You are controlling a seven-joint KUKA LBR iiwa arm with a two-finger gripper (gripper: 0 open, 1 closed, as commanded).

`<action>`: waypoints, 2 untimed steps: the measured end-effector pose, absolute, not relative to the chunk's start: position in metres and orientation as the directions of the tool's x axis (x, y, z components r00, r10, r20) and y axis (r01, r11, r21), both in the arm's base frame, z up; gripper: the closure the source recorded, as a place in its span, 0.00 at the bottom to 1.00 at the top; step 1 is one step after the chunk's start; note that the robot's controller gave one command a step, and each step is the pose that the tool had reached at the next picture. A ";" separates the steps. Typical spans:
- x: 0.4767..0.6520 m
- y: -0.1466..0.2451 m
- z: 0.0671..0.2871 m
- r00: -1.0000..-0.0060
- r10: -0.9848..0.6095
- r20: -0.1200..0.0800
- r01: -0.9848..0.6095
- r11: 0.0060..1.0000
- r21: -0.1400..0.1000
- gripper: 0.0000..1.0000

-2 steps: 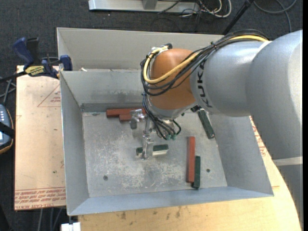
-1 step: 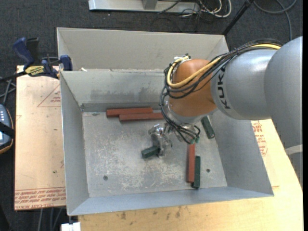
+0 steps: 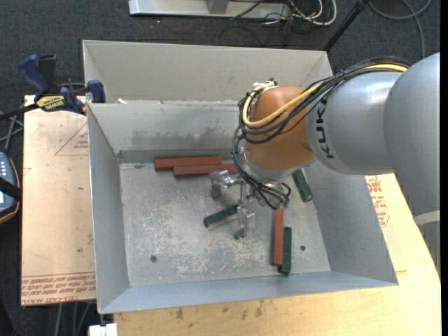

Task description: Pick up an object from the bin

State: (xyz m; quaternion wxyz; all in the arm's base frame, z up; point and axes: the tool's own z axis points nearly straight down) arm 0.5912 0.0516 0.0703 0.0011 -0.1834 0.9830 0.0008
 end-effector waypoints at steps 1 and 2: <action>0.592 0.051 0.071 -0.933 -0.360 -0.003 -0.360 0.933 0.001 1.00; 0.592 0.051 0.071 -0.933 -0.360 -0.003 -0.360 0.933 0.001 1.00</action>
Offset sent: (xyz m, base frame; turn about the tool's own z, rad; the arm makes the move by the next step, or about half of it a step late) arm 0.0000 0.0000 0.0000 0.0000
